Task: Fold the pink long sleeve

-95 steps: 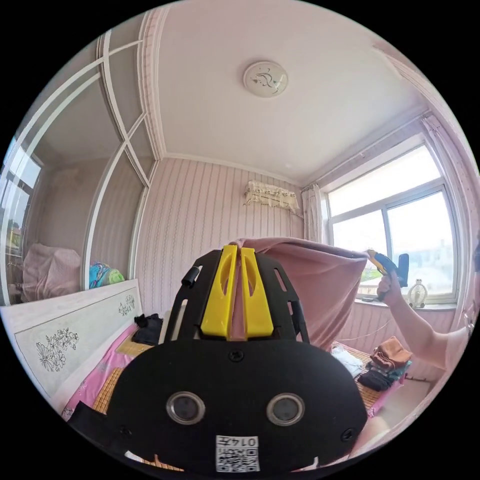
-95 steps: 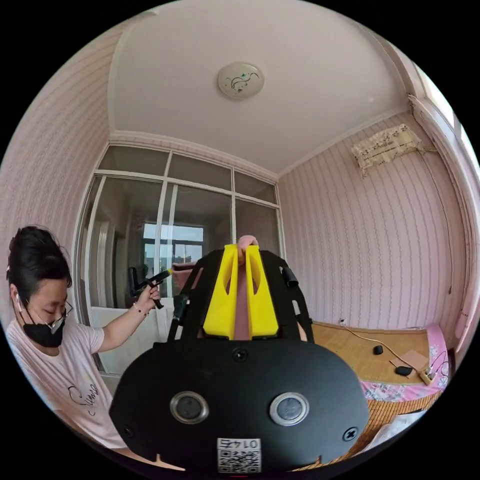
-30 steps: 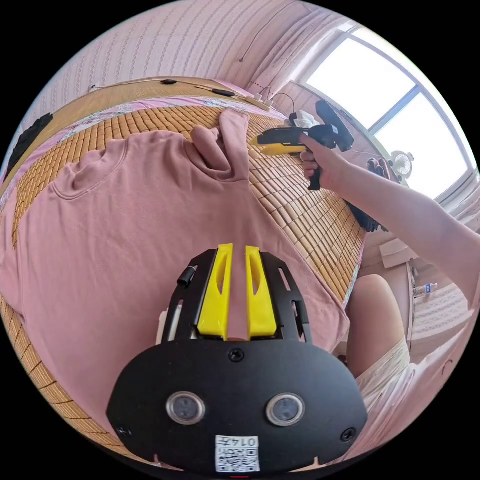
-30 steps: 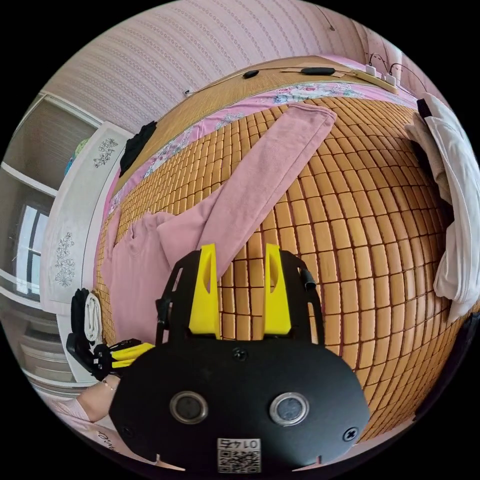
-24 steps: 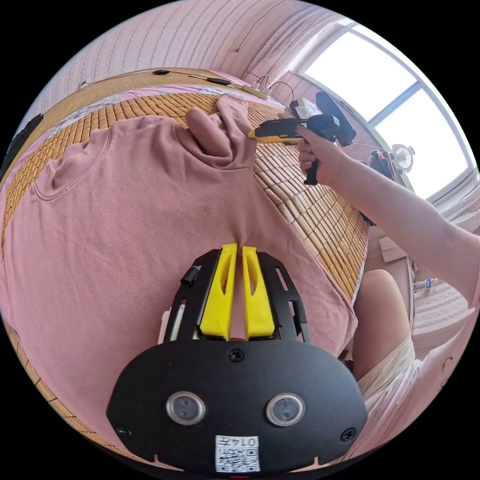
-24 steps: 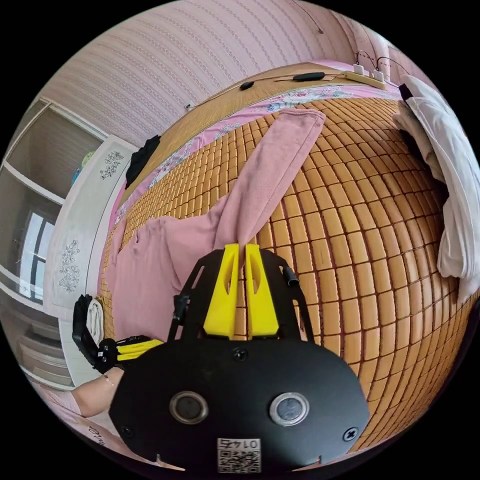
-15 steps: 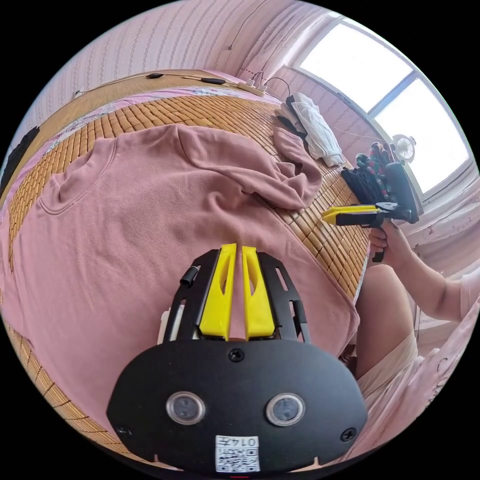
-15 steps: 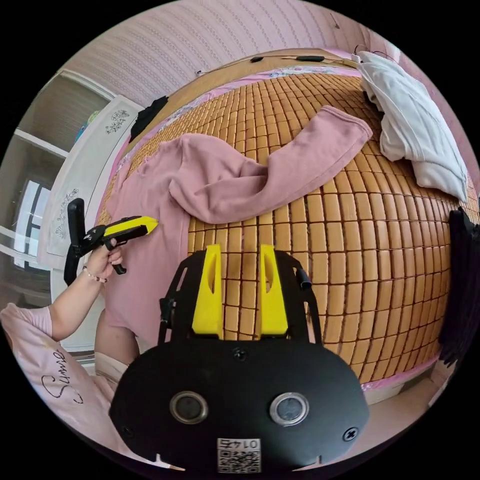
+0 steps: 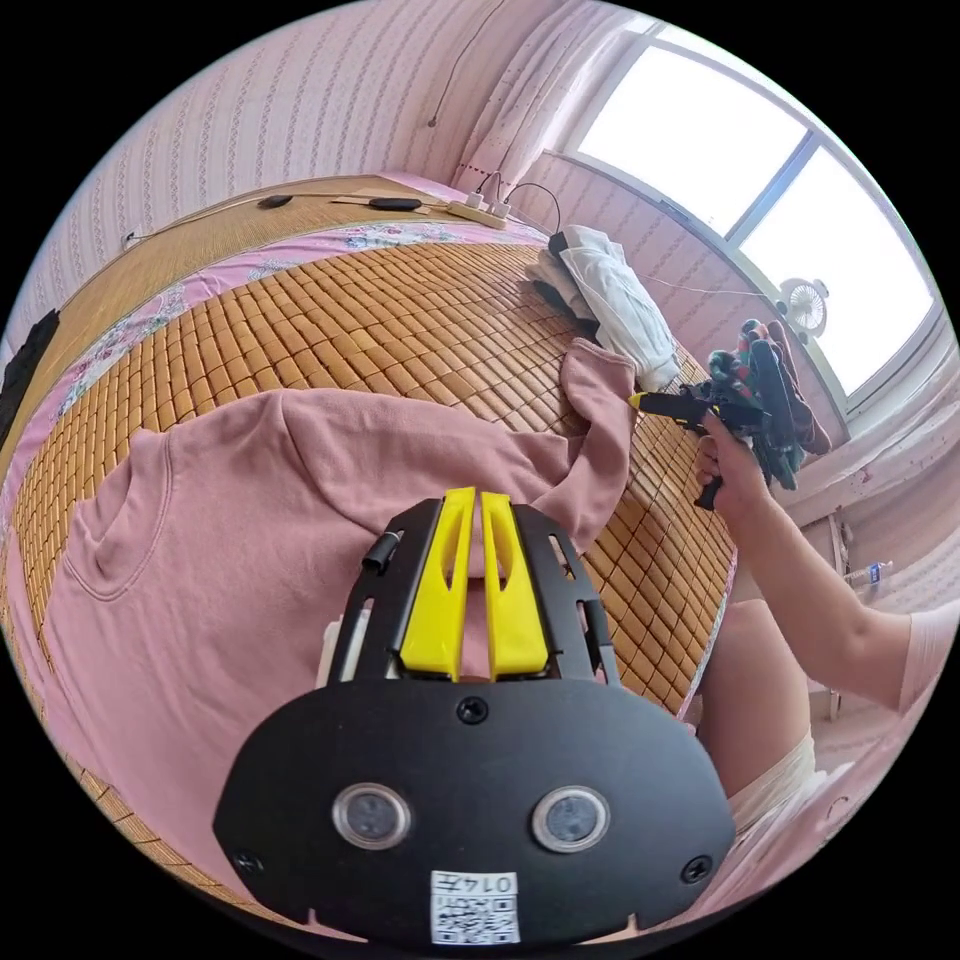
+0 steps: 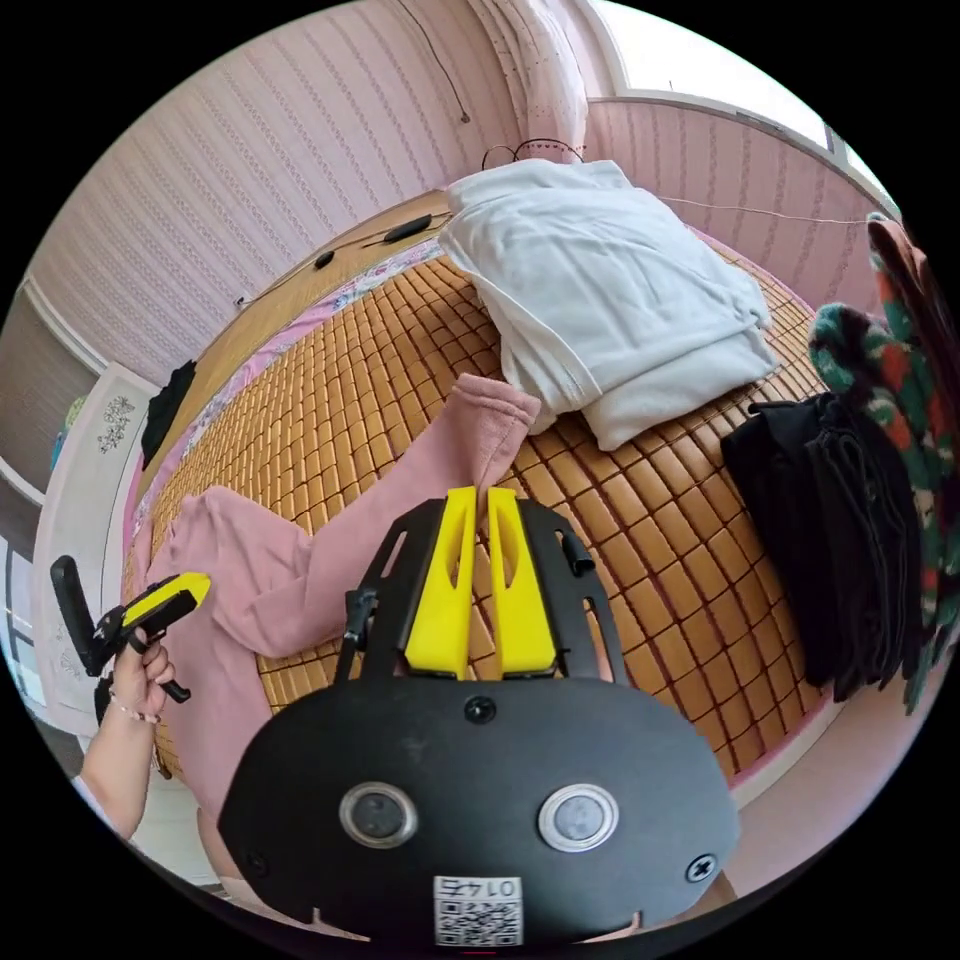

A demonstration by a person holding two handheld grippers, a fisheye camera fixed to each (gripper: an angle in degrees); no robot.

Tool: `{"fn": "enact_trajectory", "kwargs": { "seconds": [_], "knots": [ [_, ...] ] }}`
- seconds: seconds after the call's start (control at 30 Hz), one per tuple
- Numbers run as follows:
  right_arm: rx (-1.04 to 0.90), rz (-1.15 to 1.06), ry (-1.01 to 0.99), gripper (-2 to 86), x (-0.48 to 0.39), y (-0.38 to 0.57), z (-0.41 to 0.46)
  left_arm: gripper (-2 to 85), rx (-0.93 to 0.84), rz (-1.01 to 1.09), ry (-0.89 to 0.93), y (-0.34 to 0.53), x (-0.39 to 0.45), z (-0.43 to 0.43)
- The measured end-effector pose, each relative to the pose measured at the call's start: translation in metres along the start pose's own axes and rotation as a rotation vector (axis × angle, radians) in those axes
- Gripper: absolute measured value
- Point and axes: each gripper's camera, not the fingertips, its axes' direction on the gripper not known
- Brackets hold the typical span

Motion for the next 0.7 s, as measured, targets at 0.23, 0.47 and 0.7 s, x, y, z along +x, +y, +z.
{"fn": "enact_trajectory", "kwargs": {
  "seconds": [0.23,0.47,0.7],
  "knots": [
    [-0.075,0.093,0.128,8.8,0.091,0.083,-0.065,1.6,-0.037,0.093,0.009,-0.048,0.029,0.044],
    [-0.093,0.071,-0.023,12.7,0.121,0.036,-0.024,5.9,-0.143,0.085,-0.047,-0.098,0.046,0.098],
    [-0.15,-0.032,-0.036,5.1,0.137,0.04,-0.01,0.2,-0.214,0.135,-0.139,-0.117,0.064,0.139]
  ]
}}
